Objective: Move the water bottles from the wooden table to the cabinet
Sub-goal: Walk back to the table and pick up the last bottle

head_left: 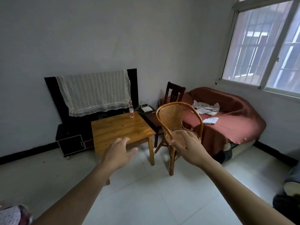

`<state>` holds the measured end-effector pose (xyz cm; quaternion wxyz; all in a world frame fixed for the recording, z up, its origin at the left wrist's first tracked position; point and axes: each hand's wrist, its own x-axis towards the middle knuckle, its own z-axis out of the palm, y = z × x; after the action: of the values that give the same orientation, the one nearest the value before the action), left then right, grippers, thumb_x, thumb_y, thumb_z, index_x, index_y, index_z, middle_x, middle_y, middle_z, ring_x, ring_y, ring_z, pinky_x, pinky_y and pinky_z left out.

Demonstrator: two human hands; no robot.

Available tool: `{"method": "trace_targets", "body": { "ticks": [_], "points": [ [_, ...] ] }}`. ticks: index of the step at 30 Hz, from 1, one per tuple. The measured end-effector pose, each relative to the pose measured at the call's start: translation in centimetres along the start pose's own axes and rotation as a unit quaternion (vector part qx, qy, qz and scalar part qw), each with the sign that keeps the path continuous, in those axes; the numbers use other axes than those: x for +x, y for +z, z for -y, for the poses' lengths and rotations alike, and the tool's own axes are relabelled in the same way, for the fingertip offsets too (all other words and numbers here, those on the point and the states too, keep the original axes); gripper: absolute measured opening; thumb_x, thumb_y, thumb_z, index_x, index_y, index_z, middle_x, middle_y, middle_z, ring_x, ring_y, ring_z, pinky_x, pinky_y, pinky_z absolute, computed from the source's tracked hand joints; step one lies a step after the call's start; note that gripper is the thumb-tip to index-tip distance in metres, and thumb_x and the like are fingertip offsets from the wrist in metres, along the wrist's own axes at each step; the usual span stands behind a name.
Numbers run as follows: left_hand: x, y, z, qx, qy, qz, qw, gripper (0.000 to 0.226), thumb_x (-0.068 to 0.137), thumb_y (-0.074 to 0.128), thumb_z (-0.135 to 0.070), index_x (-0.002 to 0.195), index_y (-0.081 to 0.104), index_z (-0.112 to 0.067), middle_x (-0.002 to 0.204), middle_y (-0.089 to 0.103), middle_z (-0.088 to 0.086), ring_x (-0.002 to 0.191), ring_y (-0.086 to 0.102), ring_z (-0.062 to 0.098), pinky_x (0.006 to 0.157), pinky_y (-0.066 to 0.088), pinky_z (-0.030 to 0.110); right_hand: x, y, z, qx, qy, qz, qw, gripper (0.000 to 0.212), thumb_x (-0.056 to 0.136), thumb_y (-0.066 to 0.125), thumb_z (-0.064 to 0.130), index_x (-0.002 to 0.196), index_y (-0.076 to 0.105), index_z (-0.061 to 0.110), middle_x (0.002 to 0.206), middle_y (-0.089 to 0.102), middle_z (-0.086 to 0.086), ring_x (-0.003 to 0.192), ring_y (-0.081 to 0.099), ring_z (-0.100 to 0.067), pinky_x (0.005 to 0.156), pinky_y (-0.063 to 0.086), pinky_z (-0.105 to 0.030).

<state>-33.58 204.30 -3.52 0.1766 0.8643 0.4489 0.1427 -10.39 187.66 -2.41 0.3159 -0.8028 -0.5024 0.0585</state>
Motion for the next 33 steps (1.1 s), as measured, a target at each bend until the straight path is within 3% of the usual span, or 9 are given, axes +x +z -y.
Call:
{"method": "trace_targets", "body": {
  "ticks": [13, 21, 29, 33],
  "points": [
    [21.4, 4.4, 3.6, -0.037, -0.004, 0.001, 0.999, 0.056, 0.093, 0.055, -0.057, 0.139, 0.05, -0.025, 0.14, 0.047, -0.002, 0.127, 0.046, 0.018, 0.098, 0.047, 0.035, 20.2, 5.5, -3.6, -0.02, 0.008, 0.026, 0.999, 0.044, 0.094, 0.05, 0.054, 0.133, 0.048, 0.033, 0.14, 0.044, -0.001, 0.13, 0.039, -0.024, 0.104, 0.037, -0.041],
    [37.0, 3.0, 6.9, -0.046, 0.015, -0.009, 0.999, 0.059, 0.093, 0.053, -0.058, 0.14, 0.048, -0.024, 0.142, 0.048, 0.0, 0.13, 0.045, 0.02, 0.1, 0.046, 0.037, 34.6, 8.6, -2.4, -0.039, 0.022, 0.019, 0.999, 0.061, 0.088, 0.047, 0.065, 0.138, 0.045, 0.03, 0.141, 0.043, -0.001, 0.128, 0.043, -0.023, 0.104, 0.044, -0.046],
    [46.7, 5.1, 10.0, -0.03, -0.002, 0.032, 0.999, 0.059, 0.092, 0.053, -0.061, 0.14, 0.046, -0.028, 0.144, 0.045, -0.002, 0.13, 0.045, 0.018, 0.096, 0.05, 0.036, 44.8, 13.3, -4.4, -0.032, 0.033, 0.06, 0.997, 0.06, 0.086, 0.044, 0.069, 0.137, 0.041, 0.037, 0.142, 0.041, 0.002, 0.128, 0.041, -0.02, 0.103, 0.043, -0.043],
    [52.6, 6.2, 10.4, -0.022, -0.018, 0.039, 0.999, 0.06, 0.092, 0.053, -0.06, 0.142, 0.045, -0.027, 0.146, 0.043, -0.001, 0.129, 0.047, 0.019, 0.097, 0.05, 0.038, 51.0, 14.7, -6.4, -0.021, 0.038, 0.053, 0.998, 0.06, 0.092, 0.048, 0.059, 0.143, 0.038, 0.029, 0.147, 0.037, -0.002, 0.133, 0.038, -0.024, 0.106, 0.041, -0.045]
  ]
}}
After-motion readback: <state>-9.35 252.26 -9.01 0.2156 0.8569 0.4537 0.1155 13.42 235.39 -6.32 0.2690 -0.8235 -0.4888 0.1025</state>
